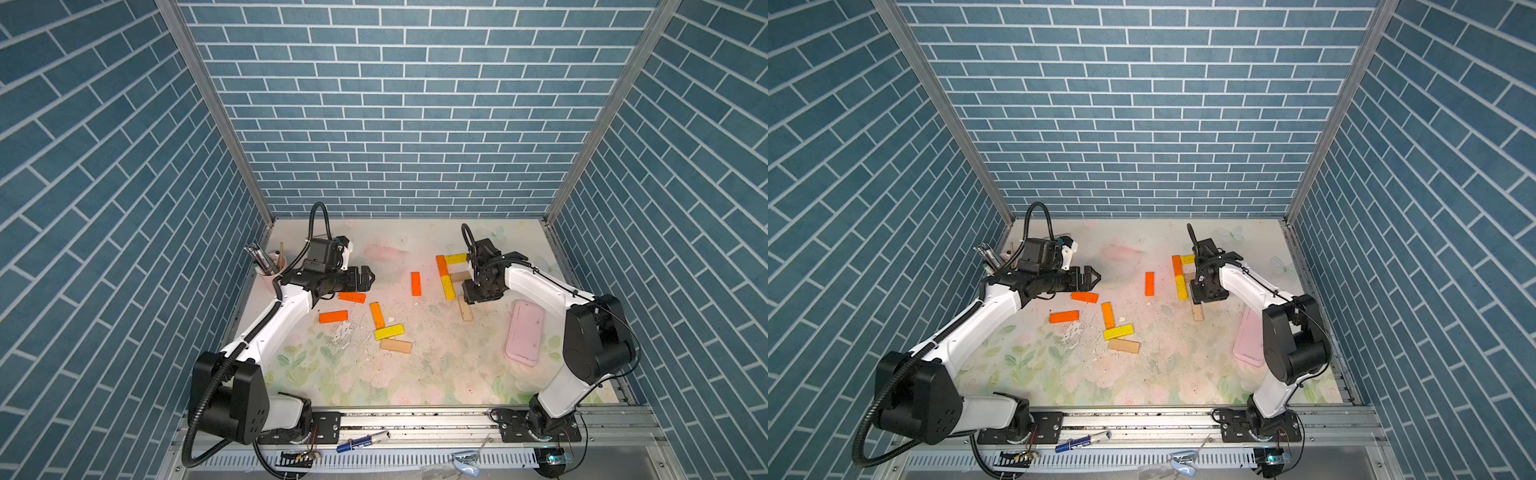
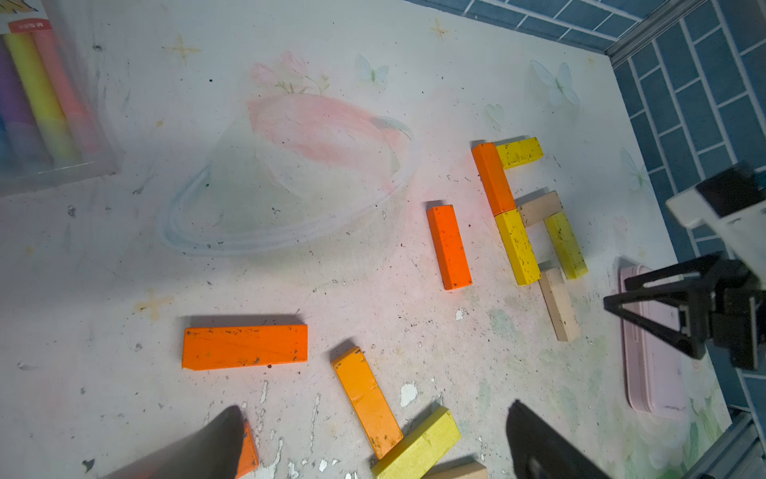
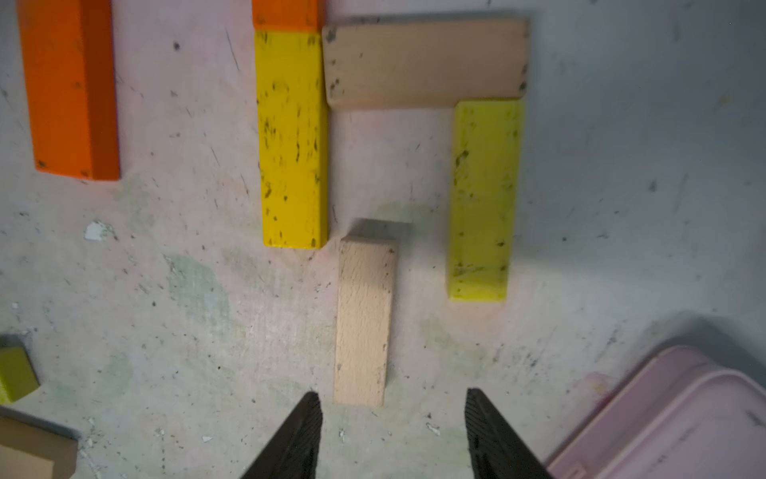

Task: Assemble the number 6 with building blocks
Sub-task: Assemble the building block at the center of the board, then pick up the building block from the center of the board.

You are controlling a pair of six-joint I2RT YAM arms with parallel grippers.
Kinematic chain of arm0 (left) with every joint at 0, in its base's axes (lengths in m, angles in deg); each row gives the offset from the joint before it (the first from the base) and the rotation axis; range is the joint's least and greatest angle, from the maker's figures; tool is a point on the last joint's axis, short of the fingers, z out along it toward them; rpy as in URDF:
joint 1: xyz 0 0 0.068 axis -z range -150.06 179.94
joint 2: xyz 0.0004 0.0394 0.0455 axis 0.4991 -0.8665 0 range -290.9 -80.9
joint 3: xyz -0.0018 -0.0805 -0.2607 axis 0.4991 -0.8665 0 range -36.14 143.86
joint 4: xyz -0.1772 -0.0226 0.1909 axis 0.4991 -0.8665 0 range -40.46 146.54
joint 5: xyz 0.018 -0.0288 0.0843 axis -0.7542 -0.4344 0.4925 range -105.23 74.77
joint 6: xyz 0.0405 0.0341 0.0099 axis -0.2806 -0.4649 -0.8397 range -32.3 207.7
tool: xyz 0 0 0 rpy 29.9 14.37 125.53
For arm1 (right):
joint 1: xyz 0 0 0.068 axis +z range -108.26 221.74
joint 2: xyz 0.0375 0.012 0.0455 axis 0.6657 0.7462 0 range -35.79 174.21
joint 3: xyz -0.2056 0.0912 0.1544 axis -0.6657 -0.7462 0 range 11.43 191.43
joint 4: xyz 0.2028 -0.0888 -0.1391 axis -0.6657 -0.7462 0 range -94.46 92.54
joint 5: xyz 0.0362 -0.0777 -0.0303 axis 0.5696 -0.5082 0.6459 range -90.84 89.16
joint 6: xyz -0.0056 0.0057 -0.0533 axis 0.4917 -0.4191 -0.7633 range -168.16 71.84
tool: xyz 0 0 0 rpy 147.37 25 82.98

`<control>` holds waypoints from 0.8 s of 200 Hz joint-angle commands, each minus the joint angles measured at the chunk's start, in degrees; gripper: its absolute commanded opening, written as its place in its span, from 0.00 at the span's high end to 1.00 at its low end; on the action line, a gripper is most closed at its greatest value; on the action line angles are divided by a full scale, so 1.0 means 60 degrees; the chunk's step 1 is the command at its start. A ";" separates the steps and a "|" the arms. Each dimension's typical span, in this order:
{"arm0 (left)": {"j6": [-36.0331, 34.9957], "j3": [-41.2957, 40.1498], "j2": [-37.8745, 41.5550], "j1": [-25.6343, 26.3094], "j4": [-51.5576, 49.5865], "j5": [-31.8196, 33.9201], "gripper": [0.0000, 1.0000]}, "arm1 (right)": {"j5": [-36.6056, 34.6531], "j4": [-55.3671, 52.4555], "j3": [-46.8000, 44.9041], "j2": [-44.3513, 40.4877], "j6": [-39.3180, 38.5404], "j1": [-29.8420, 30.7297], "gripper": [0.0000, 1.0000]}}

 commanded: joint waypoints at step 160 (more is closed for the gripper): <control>0.0402 0.0030 0.0508 0.0022 0.0192 -0.0284 0.01 | 0.0140 0.0803 -0.0203 0.0947 0.1964 0.0685 0.69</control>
